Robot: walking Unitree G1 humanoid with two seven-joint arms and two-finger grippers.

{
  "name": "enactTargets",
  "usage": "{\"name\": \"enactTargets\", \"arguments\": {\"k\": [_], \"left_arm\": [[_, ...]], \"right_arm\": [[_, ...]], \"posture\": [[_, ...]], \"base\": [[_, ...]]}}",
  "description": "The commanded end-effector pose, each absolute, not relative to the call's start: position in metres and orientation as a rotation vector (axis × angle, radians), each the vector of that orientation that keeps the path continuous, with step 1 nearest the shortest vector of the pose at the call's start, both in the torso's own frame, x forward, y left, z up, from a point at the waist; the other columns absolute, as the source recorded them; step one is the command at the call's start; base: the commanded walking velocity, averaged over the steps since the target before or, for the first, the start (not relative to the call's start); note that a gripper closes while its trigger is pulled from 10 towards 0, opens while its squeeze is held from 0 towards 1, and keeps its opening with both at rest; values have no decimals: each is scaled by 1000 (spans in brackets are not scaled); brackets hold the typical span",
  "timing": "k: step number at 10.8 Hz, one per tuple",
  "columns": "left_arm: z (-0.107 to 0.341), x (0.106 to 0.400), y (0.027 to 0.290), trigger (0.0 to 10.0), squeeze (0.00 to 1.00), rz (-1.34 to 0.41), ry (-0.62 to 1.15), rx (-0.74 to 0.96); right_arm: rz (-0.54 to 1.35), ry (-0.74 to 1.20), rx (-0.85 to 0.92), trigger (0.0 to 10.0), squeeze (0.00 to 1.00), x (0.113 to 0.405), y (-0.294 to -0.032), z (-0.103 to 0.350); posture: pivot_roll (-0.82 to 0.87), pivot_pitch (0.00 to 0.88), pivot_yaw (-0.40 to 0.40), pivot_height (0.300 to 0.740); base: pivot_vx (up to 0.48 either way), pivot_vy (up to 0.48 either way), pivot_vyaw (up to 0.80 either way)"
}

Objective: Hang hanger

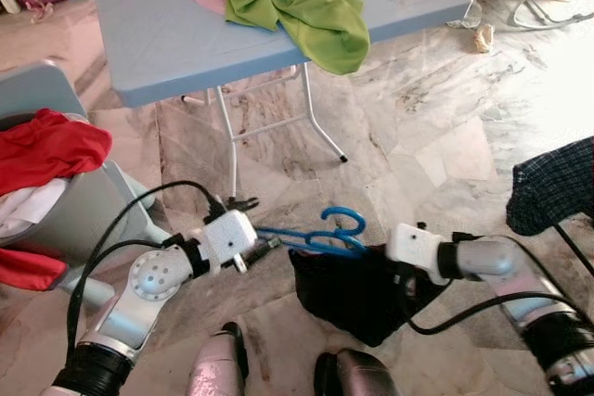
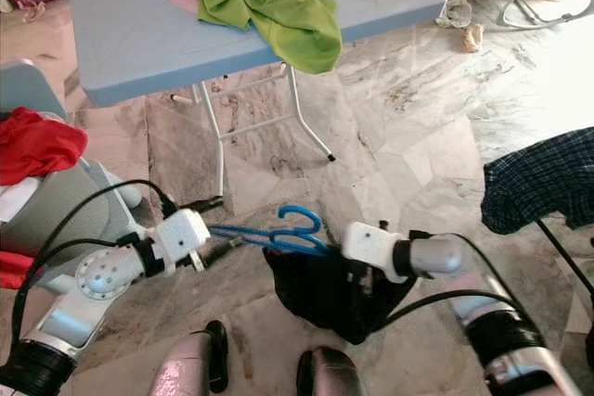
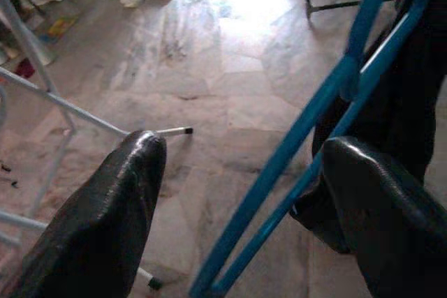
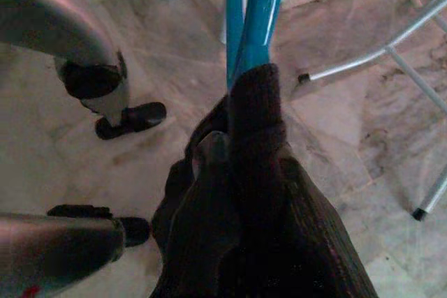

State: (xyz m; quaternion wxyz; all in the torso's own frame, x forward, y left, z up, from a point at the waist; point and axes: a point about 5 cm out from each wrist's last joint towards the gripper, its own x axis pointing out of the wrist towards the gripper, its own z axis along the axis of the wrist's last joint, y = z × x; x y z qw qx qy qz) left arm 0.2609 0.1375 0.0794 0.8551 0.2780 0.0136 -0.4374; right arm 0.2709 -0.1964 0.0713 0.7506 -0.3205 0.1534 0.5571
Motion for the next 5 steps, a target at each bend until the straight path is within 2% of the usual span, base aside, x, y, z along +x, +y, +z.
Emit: {"name": "enactTargets", "arguments": {"k": [1, 5], "left_arm": [[77, 260, 138, 10000, 1000, -963, 26, 614], [76, 258, 134, 10000, 1000, -1112, 44, 611]], "right_arm": [[1256, 305, -699, 10000, 0, 271, -198, 80], [1322, 324, -754, 10000, 0, 276, -209, 92]], "posture": [[-2, 213, -54, 740], [-5, 209, -51, 740]], "base": [[0, 0, 0], [0, 0, 0]]}}
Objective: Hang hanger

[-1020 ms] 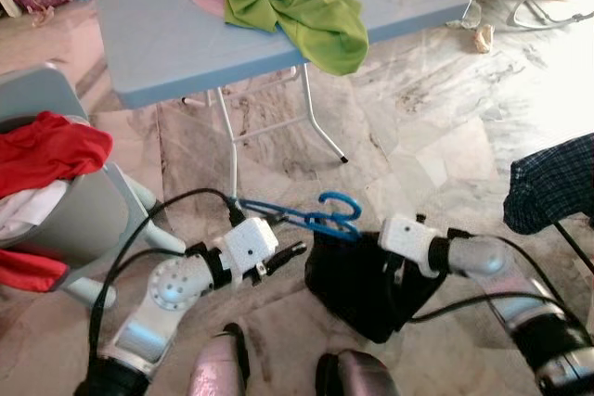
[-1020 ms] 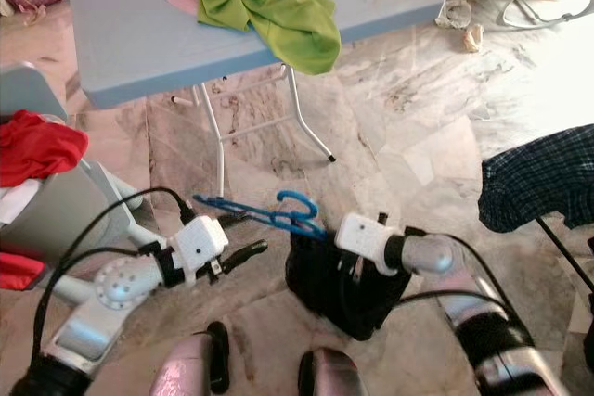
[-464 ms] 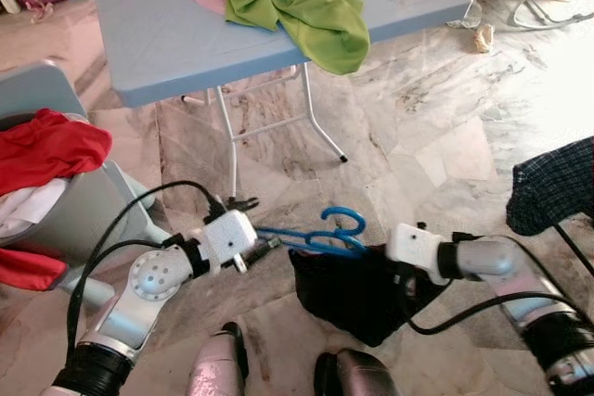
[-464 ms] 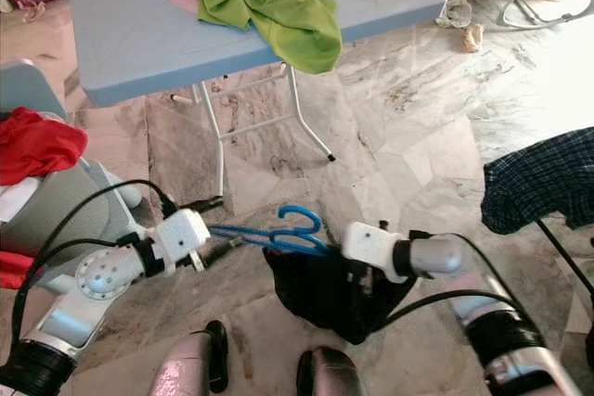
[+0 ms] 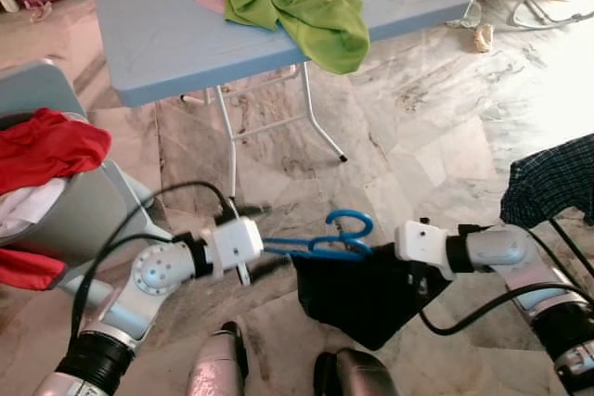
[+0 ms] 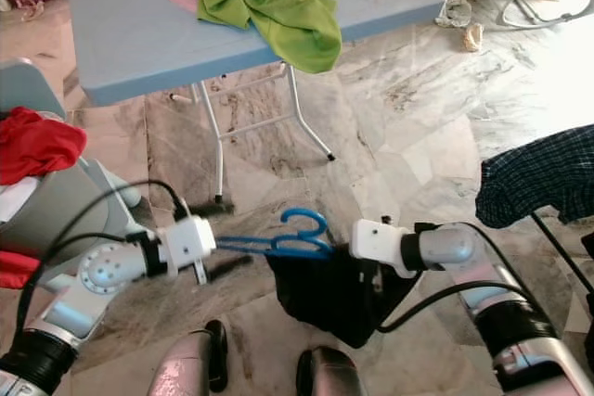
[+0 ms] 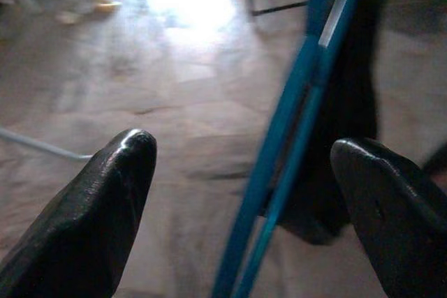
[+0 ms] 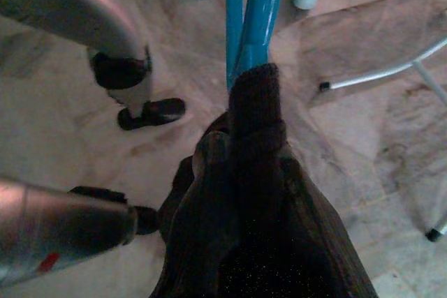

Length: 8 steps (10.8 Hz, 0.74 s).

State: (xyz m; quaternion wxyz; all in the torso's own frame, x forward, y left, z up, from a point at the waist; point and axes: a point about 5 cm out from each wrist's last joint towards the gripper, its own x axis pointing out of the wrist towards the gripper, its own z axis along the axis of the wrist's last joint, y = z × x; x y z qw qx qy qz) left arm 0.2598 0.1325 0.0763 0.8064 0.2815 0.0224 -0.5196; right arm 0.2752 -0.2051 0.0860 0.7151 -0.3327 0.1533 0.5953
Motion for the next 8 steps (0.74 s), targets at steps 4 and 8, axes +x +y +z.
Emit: {"name": "enactTargets", "arguments": {"k": [4, 8], "left_arm": [[76, 264, 130, 0, 0, -1221, 65, 581], [77, 270, 127, 0, 0, -1249, 80, 561]], "right_arm": [[1433, 250, -818, 10000, 0, 279, -206, 108], [1474, 222, -888, 10000, 0, 279, -204, 107]], "posture": [[-12, 205, -53, 740], [-18, 201, -50, 740]], "base": [[0, 0, 0], [0, 0, 0]]}}
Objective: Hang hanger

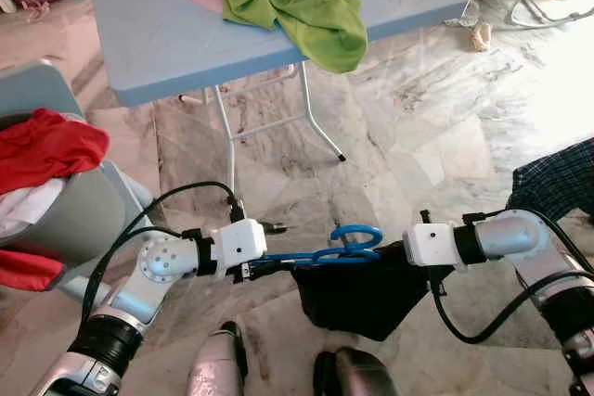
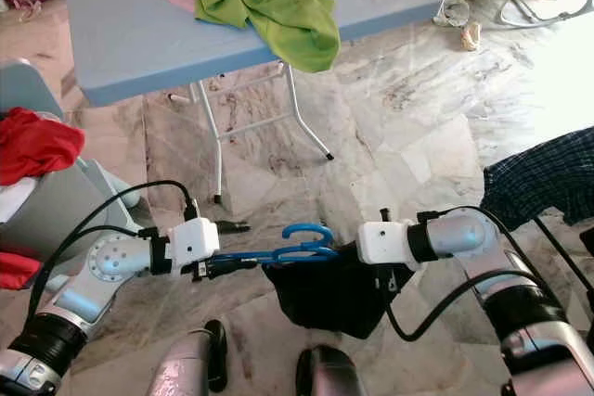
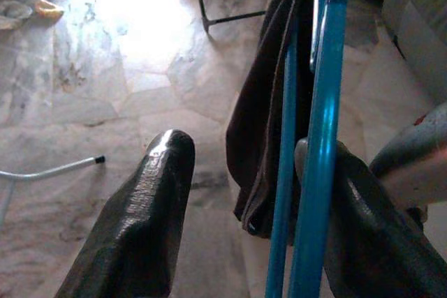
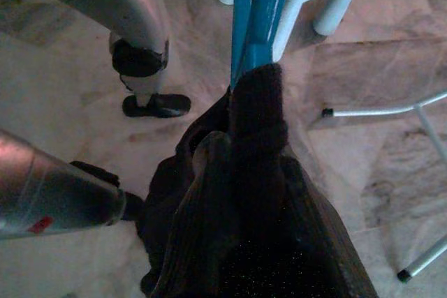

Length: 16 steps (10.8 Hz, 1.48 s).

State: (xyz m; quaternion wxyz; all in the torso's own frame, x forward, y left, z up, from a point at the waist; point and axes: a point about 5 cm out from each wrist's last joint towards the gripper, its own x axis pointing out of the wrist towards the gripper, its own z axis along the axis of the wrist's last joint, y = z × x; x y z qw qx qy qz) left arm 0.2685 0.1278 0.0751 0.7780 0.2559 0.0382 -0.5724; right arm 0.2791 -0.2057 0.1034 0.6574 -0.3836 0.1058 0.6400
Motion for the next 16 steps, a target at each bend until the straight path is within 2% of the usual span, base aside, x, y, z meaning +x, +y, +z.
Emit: {"name": "enactTargets", "arguments": {"k": [1, 4, 10, 13, 15, 16], "left_arm": [[74, 269, 123, 0, 0, -1262, 96, 548], [75, 271, 111, 0, 0, -1289, 80, 540], [62, 267, 111, 0, 0, -1314, 155, 567], [59, 267, 111, 0, 0, -1286, 158, 565], [56, 268, 111, 0, 0, -1201, 131, 522], [56, 269, 110, 0, 0, -1153, 107, 494]], "right_arm": [[1465, 183, -903, 10000, 0, 281, -199, 108], [1429, 55, -1011, 10000, 0, 292, -184, 113], [1366, -4, -1026, 10000, 0, 301, -179, 116], [1363, 13, -1021, 10000, 0, 301, -180, 113], [1357, -3, -1018, 10000, 0, 305, -175, 116], [1357, 7, -996, 10000, 235, 307, -175, 117]], "posture": [[-19, 202, -51, 740], [-19, 202, -52, 740], [-20, 203, -50, 740], [-14, 198, -54, 740], [-7, 199, -56, 740], [-8, 198, -55, 740]], "base": [[0, 0, 0], [0, 0, 0], [0, 0, 0], [0, 0, 0], [0, 0, 0], [0, 0, 0]]}}
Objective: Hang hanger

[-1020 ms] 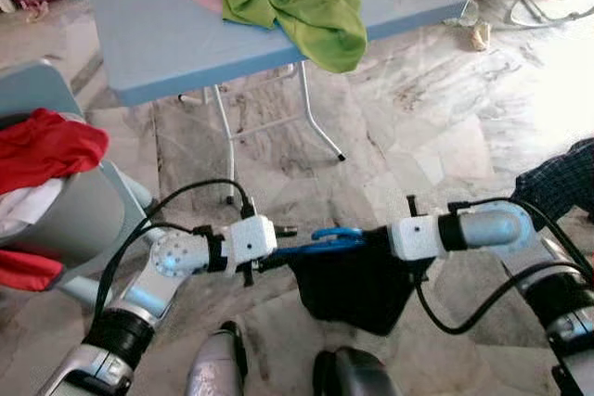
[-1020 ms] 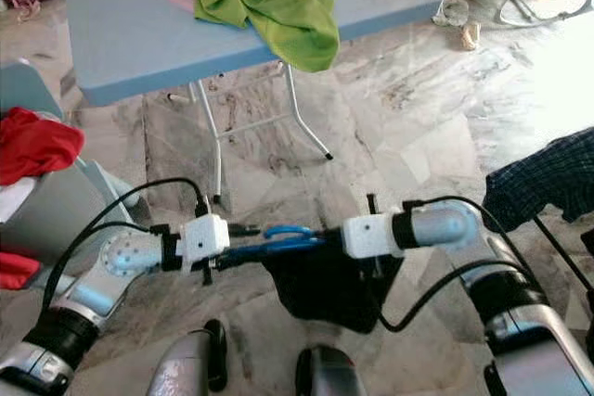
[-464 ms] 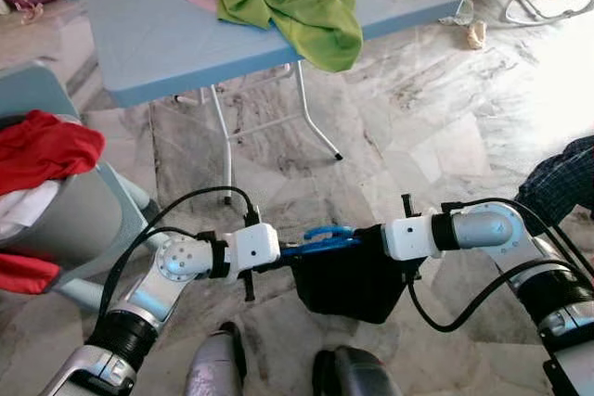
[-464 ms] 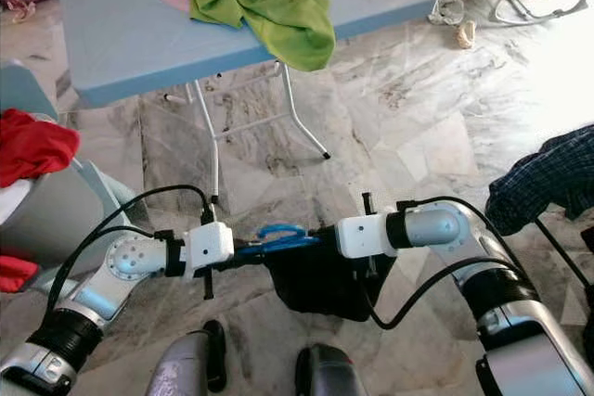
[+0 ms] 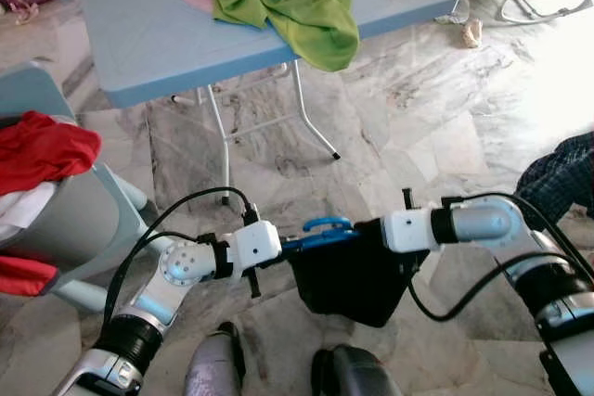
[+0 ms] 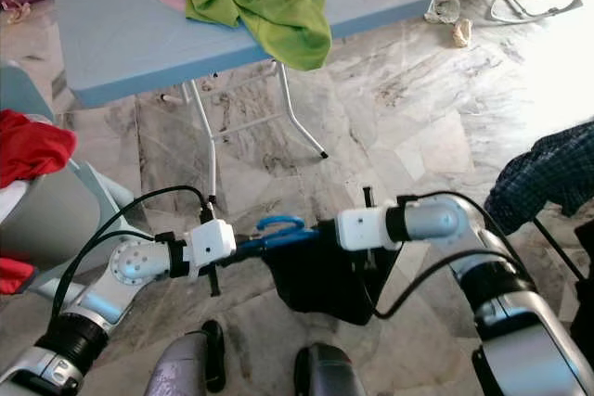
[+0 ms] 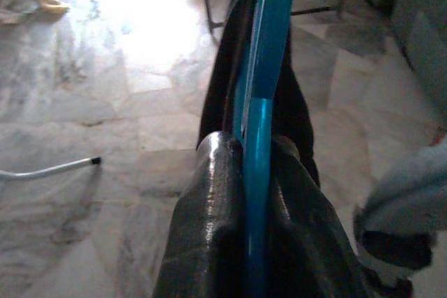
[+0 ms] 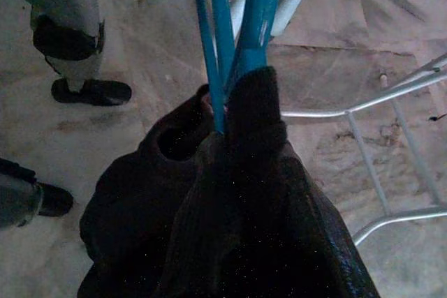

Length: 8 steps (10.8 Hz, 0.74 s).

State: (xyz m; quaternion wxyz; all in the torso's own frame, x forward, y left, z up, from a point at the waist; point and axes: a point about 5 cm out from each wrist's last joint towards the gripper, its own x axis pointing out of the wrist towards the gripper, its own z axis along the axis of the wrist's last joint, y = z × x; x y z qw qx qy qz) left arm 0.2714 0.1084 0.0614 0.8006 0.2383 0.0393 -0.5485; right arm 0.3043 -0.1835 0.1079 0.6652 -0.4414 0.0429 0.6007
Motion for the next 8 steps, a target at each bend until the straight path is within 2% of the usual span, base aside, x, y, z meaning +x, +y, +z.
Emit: {"name": "enactTargets", "arguments": {"k": [1, 3, 6, 8], "left_arm": [[54, 270, 110, 0, 0, -1120, 104, 481], [53, 272, 108, 0, 0, -1059, 76, 475], [67, 285, 111, 0, 0, -894, -65, 451], [66, 287, 111, 0, 0, -881, -72, 451]], "right_arm": [[1356, 21, -954, 10000, 1000, 309, -175, 120], [1311, 7, -969, 10000, 1000, 316, -176, 126], [1200, -19, -982, 10000, 1000, 334, -185, 149], [1042, -131, -1027, 10000, 1000, 346, -186, 166]], "posture": [[-8, 196, -55, 740], [-7, 195, -57, 740], [-5, 188, -59, 740], [-8, 187, -58, 740]], "base": [[0, 0, 0], [0, 0, 0], [0, 0, 0], [0, 0, 0]]}}
